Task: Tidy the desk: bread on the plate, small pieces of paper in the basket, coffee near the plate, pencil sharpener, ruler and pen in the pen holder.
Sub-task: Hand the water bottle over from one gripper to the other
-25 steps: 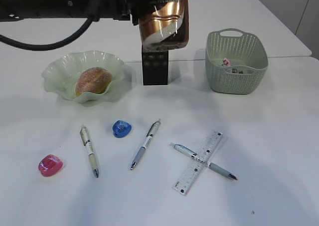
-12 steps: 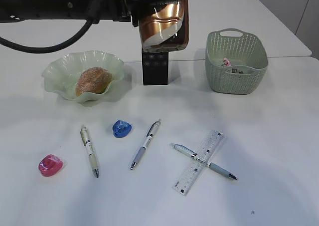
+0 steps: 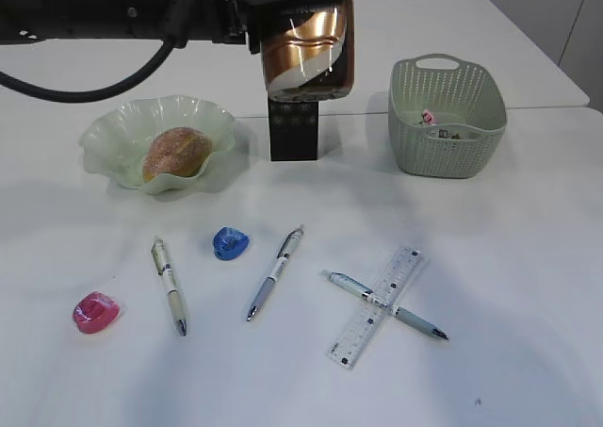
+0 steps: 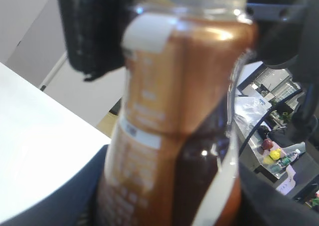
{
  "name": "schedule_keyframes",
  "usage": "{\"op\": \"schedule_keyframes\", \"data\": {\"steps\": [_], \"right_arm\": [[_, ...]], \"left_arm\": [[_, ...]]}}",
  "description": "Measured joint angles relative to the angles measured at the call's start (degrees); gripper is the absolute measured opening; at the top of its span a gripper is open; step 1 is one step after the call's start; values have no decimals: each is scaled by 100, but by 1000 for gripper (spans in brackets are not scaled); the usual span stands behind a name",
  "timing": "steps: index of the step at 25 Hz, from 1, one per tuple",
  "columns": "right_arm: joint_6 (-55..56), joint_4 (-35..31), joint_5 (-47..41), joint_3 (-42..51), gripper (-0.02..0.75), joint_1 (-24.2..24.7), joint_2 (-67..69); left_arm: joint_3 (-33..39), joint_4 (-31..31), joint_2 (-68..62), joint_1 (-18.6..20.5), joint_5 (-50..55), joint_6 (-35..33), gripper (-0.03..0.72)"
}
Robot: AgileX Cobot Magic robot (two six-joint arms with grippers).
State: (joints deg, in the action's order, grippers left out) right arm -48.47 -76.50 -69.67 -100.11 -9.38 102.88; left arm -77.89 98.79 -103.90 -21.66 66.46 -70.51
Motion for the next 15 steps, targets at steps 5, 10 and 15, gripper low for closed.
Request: {"op": "schedule_keyframes", "data": {"steps": [5,10,15], "right_arm": [[11,11,0,0,587,0,0],[11,23,-10,0,587,71,0],[11,46,-18,-8,587,331,0]], "left_arm": [[0,-9,0,31,0,0,388],[0,-23,0,31,0,0,386],[0,-34,0,31,0,0,385]]}}
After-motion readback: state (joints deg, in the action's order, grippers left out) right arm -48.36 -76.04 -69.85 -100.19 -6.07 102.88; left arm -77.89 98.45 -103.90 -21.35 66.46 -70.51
